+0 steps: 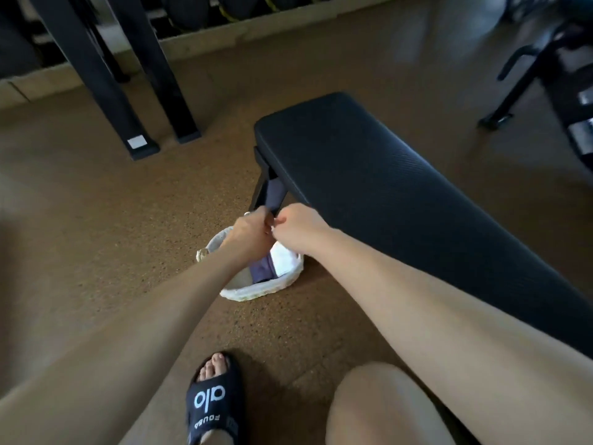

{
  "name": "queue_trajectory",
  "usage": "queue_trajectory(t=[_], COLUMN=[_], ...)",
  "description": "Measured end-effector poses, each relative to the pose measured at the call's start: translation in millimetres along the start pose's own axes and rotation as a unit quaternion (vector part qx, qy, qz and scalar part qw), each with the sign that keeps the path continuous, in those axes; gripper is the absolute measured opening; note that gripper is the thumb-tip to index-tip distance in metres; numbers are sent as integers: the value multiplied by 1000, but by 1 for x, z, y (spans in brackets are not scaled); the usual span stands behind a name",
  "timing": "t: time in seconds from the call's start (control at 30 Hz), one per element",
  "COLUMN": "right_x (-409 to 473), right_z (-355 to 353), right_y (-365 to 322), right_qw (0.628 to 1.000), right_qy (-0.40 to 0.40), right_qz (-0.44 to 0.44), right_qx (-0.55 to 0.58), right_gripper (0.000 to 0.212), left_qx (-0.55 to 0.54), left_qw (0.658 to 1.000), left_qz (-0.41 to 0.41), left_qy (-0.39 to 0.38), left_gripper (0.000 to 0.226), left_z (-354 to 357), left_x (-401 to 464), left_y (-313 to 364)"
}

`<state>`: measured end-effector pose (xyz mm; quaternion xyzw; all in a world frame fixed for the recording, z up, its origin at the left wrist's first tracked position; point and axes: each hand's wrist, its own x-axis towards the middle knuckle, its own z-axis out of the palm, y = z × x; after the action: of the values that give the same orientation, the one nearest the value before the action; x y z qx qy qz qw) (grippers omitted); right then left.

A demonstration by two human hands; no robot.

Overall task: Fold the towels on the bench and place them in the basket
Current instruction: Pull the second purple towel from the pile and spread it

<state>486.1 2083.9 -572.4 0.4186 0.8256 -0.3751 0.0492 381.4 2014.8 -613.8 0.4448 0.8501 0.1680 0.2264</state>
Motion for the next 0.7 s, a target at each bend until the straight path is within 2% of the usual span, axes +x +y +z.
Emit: queue_trajectory(t=[0.1, 0.17, 0.3, 0.4, 0.5, 0.7], right_x=[-68, -118, -209, -271, -335, -433], right_z=[-61, -99, -154, -179, -187, -178], right_y=[21, 49, 124, 183, 237, 312], right_qw=[996, 993, 986, 976, 969, 952], right_qy=[31, 70, 149, 188, 179, 89], right_qz=[-4, -1, 49, 106, 166, 271], right_qx=[80, 96, 55, 8, -43, -113], right_gripper=[23, 23, 26, 29, 30, 33], left_qx=[-25, -23, -12, -1, -4, 24], left_qw=[997, 991, 968, 946, 919, 868], left_qz=[76, 130, 239, 286, 317, 348], left_qy=[25, 7, -75, -154, -236, -354], left_gripper=[7, 6, 9, 15, 25, 55], left_z=[-20, -22, -1, 34, 79, 165], left_x=[-43, -73, -136, -186, -235, -308], left_y=[64, 111, 207, 270, 318, 371])
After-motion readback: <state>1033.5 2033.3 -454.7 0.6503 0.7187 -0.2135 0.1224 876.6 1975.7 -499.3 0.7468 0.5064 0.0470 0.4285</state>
